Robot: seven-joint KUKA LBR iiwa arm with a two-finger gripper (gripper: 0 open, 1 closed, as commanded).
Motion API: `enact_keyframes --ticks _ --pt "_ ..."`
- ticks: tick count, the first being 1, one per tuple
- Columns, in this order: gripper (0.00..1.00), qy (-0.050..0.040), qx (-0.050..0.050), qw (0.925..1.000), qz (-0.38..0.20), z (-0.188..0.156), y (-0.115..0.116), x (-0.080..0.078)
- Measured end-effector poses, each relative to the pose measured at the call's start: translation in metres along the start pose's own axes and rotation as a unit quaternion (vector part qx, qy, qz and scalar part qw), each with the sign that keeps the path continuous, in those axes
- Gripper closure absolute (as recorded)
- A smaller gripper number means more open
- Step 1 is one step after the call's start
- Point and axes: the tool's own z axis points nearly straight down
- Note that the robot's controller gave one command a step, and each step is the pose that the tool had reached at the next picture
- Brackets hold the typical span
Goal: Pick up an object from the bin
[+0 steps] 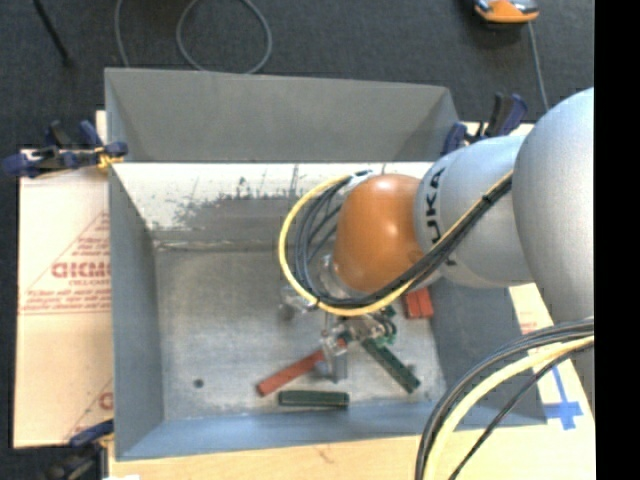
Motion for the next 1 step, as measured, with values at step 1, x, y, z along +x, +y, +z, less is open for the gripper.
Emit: enact_keyframes --ticks 1 --pt "0.0 -0.0015 0.001 1.0 0.0 -0.0012 -0.0003 -0.0011"
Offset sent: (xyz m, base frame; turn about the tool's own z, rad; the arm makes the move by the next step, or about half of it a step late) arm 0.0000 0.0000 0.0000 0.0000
